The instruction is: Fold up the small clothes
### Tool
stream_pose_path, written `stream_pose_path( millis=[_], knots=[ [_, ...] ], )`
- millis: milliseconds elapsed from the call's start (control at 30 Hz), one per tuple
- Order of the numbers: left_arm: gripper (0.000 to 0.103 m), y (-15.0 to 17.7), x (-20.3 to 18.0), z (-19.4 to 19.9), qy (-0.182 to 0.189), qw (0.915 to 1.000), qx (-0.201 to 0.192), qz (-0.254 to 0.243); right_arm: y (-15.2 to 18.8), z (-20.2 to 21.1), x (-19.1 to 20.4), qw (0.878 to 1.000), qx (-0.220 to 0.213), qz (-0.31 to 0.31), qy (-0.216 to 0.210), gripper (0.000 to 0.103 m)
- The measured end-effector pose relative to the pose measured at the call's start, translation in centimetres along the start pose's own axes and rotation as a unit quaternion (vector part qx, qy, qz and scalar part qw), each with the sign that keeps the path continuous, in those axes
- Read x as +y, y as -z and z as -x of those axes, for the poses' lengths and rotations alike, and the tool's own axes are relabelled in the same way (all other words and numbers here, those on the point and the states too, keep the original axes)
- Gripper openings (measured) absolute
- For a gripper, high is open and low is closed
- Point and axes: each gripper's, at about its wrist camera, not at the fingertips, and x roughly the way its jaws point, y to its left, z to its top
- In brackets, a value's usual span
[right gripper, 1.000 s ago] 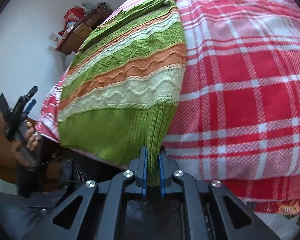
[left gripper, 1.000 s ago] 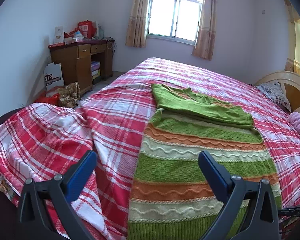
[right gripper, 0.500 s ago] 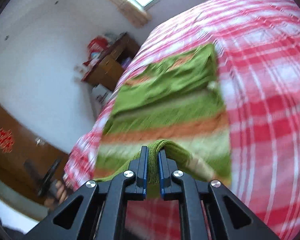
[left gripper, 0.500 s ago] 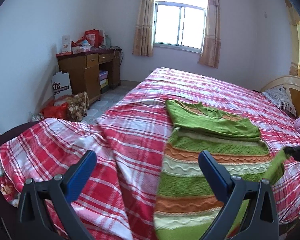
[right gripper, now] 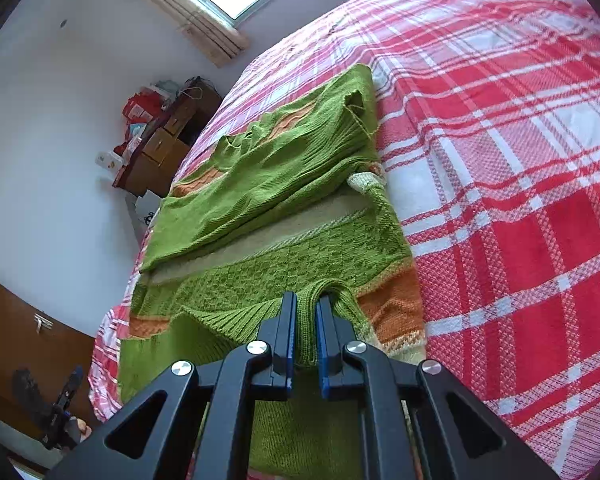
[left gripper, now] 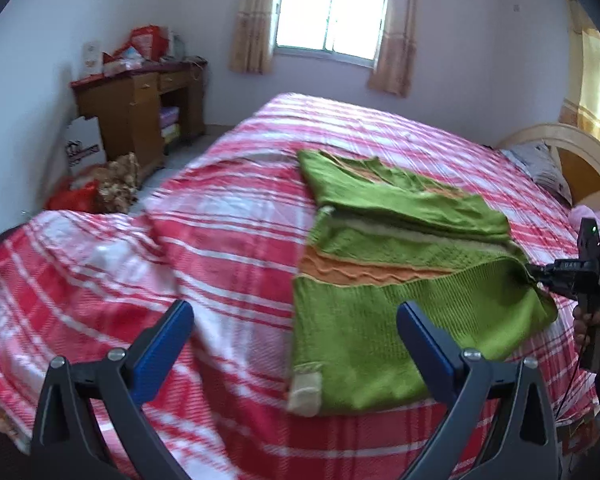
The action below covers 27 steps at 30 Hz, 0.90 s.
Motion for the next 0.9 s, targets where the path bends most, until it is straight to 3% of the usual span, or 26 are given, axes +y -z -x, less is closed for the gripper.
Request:
stream_pose_path(
  millis=[200,267,333,367,433,500,533,567,667,800,900],
  knots=[
    [0.068,0.6,-0.8,-4.1,0.003,0.9984,0.052,0.02,0.6,0.6,0.7,1.0,-0.011,0.025,0.003,0.011],
    [0.043,0.9,-0.6,-4.8,0.013,0.9971,0.067,0.036,0.9,1.3,1.0,1.0,-0.018,0.02,-0.001,0.012],
    [0.032,1.5,-0.6,-4.9,0.029,0.9963,0.069,0.042,1.2,2.1,1.2,0.999,-0.027,0.016,-0.006,0.019],
    [0.03,1.6,-0.7,-4.9,0.03,0.9966,0.066,0.039,1.4,2.6,1.3,0.999,-0.035,0.015,-0.011,0.022],
    [0.03,1.9,-0.9,-4.6,0.021,0.9978,0.056,0.026,2.0,3.8,1.4,0.998,-0.052,0.01,-0.02,0.048],
    [0.027,2.2,-0.9,-4.2,0.02,0.9981,0.053,0.023,2.5,4.8,1.4,0.997,-0.069,0.007,-0.023,0.058],
    [0.015,2.2,-0.8,-4.0,0.02,0.9984,0.047,0.025,2.7,5.4,1.5,0.997,-0.079,0.005,-0.025,0.058],
    [0.011,2.1,-0.8,-3.5,0.024,0.9988,0.033,0.027,3.0,5.9,1.6,0.996,-0.085,0.004,-0.028,0.058],
    [0.011,1.9,-0.8,-2.4,0.054,0.9983,-0.005,0.022,3.6,7.1,1.5,0.994,-0.099,0.004,-0.035,0.058],
    [0.011,1.8,-1.0,-3.8,0.049,0.9984,0.021,0.018,4.1,7.9,1.4,0.993,-0.112,-0.004,-0.038,0.058],
    [0.02,2.0,-0.8,-5.1,0.068,0.9959,0.05,0.033,4.4,8.2,1.2,0.993,-0.115,-0.006,-0.038,0.058]
  ],
)
